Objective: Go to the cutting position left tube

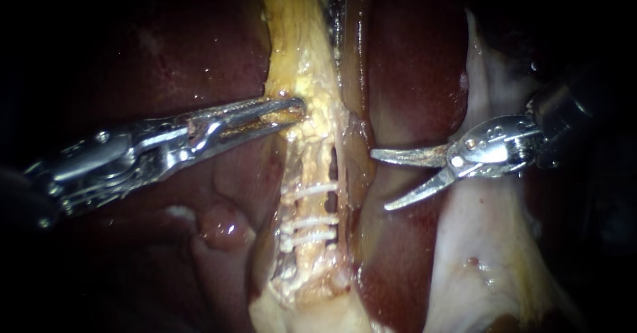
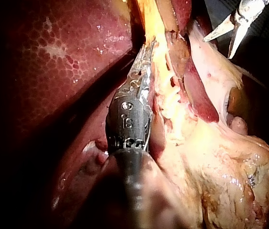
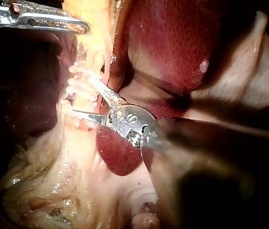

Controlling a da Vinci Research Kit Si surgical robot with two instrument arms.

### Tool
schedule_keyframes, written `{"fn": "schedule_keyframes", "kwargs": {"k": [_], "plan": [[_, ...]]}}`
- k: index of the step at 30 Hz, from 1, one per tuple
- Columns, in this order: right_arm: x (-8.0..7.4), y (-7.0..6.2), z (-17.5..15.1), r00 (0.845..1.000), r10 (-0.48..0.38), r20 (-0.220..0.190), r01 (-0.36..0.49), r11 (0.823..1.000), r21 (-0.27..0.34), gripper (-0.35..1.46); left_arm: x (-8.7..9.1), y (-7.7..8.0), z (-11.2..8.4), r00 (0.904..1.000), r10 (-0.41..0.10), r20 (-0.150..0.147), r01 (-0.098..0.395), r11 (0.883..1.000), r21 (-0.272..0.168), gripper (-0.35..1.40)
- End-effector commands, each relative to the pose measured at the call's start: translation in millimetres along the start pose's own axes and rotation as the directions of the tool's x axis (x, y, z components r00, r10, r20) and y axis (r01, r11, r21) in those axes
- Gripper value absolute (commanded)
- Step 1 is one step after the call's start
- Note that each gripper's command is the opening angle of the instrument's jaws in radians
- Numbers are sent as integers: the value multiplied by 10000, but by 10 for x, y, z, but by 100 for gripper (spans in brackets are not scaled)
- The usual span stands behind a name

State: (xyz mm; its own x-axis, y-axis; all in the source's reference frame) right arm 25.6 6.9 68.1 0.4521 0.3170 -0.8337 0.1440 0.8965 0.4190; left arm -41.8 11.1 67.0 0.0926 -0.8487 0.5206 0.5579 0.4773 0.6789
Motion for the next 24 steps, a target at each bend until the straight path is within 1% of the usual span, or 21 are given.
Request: {"fn": "schedule_keyframes", "kwargs": {"k": [1,5,8,10,12,14,18,24], "plan": [[0,0,0,10000,-1,2,1,10000,4,136,0,0,-1,10000,7,-2,-7,10000,14,-35],[-2,-1,2,10000,97,8,-97,10000,-1,138,-3,-1,-6,10000,-9,-23,9,10000,44,-35],[-5,-3,8,9996,298,-14,-298,9994,157,138,-17,-2,-19,9999,-74,-69,74,9999,71,-35],[-8,-6,15,9993,381,-28,-380,9989,285,138,-31,-2,-31,9996,-197,178,196,9998,54,-35],[-10,-8,23,9983,580,-32,-578,9975,414,138,-45,-2,-45,9993,-91,373,92,10000,-27,-35],[-13,-11,32,9961,887,-25,-884,9944,573,138,-53,-1,-55,9985,-80,541,84,9999,-76,-35],[-18,-16,50,9868,1617,34,-1613,9826,926,138,-62,1,-75,9976,-16,696,32,9997,-241,-35],[-23,-18,78,9744,2240,166,-2240,9629,1507,138,-68,-1,-91,9967,3,813,24,9994,-332,-35]]}}
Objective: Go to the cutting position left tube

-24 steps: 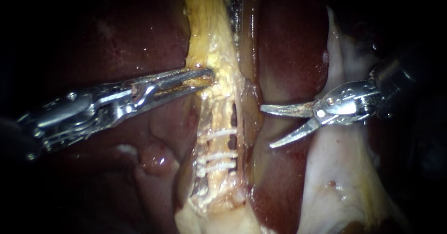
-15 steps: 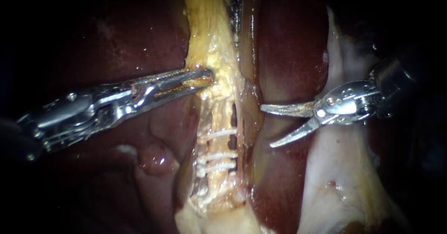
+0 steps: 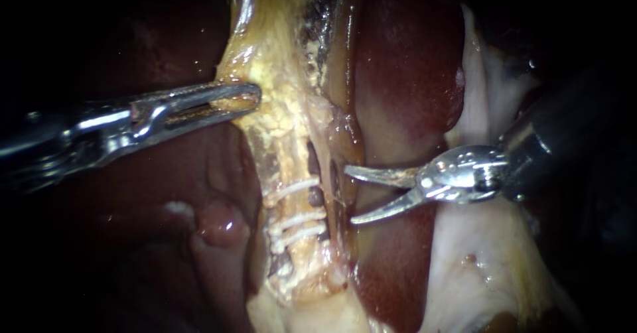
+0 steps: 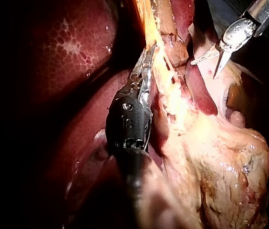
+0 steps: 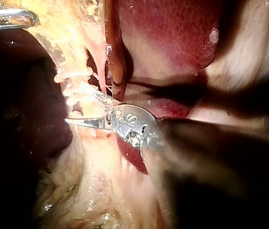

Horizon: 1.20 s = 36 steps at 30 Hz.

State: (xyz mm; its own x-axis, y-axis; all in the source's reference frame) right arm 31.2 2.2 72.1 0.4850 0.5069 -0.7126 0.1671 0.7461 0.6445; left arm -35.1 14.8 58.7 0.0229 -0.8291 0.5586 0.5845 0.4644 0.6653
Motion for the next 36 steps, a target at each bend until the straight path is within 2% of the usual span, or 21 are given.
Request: {"fn": "schedule_keyframes", "kwargs": {"k": [1,7,12,18,24,30,33,36], "plan": [[-2,1,4,10000,31,19,-31,9999,119,138,-1,-1,-2,10000,32,31,-32,10000,-32,-35],[-13,11,32,9989,435,180,-446,9967,677,138,-6,-11,-12,9999,51,109,-50,10000,-46,-35],[-28,21,46,9973,585,453,-618,9952,761,138,-7,-21,-17,9998,89,173,-87,9999,-81,-35],[-38,32,50,9949,828,582,-869,9937,714,138,-8,-30,-21,9998,74,206,-72,9999,-96,-35],[-40,42,53,9936,950,617,-992,9927,683,136,-9,-35,-23,9997,128,202,-126,9999,-89,-35],[-38,47,63,9935,947,635,-992,9924,729,136,-9,-38,-24,9997,124,191,-123,9999,-45,-35],[-39,46,71,9937,834,744,-907,9907,1010,136,-9,-38,-24,9997,124,191,-123,9999,-45,-35],[-39,45,72,9970,611,483,-676,9868,1470,135,-9,-38,-24,9997,124,191,-123,9999,-44,-35]]}}
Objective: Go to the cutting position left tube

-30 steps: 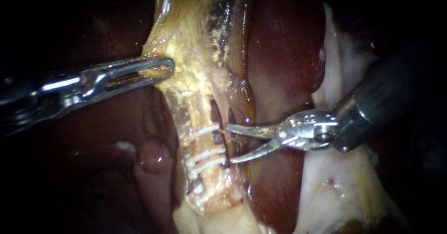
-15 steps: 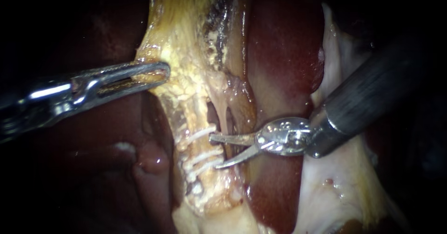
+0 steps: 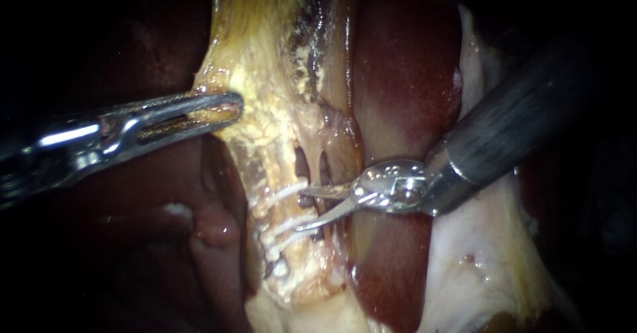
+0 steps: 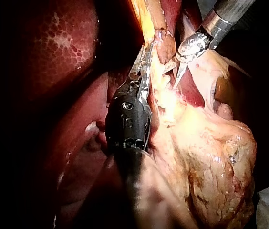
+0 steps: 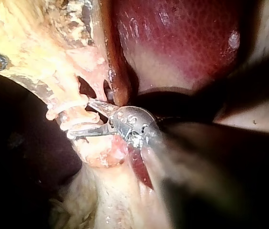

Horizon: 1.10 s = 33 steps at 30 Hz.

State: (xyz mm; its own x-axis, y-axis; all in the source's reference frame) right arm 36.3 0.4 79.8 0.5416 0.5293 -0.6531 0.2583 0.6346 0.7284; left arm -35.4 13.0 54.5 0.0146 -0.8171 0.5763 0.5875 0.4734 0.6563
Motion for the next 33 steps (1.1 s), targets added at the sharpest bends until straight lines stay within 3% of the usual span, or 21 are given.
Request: {"fn": "schedule_keyframes", "kwargs": {"k": [1,14,33], "plan": [[1,0,-1,9999,-119,-118,120,9999,118,135,0,0,0,10000,0,-2,0,10000,-3,-35],[23,-5,22,9956,-691,-630,773,9873,1385,128,1,8,3,10000,7,-9,-7,10000,26,-35],[36,-1,49,9915,-311,-1261,575,9757,2115,121,5,10,11,10000,23,10,-23,10000,4,-35]]}}
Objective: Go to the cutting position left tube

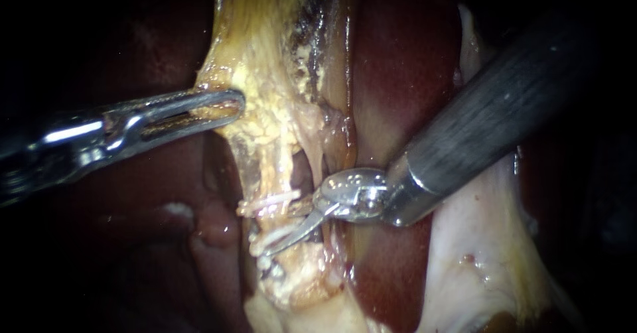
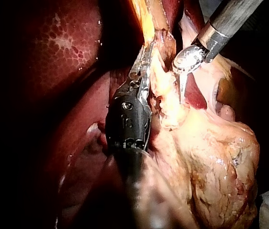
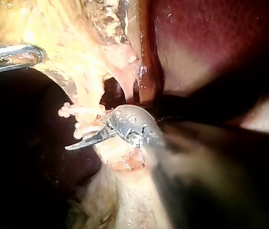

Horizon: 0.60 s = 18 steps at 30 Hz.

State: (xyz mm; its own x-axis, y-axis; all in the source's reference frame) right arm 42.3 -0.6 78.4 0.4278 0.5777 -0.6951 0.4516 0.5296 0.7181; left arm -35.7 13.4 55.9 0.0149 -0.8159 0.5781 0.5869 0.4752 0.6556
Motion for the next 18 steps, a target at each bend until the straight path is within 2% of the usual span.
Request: {"fn": "schedule_keyframes", "kwargs": {"k": [1,6,13,18], "plan": [[0,0,2,9999,88,-62,-88,10000,44,121,0,1,1,10000,5,0,-5,10000,-3,-35],[3,4,9,9975,674,-213,-669,9974,252,118,1,3,3,10000,7,3,-7,10000,-4,-35],[5,10,14,9789,2008,-368,-1995,9792,366,108,2,6,7,10000,13,9,-13,10000,-12,-35],[5,15,19,9750,2176,-443,-2160,9756,388,105,2,5,8,10000,12,13,-12,10000,-21,-35]]}}
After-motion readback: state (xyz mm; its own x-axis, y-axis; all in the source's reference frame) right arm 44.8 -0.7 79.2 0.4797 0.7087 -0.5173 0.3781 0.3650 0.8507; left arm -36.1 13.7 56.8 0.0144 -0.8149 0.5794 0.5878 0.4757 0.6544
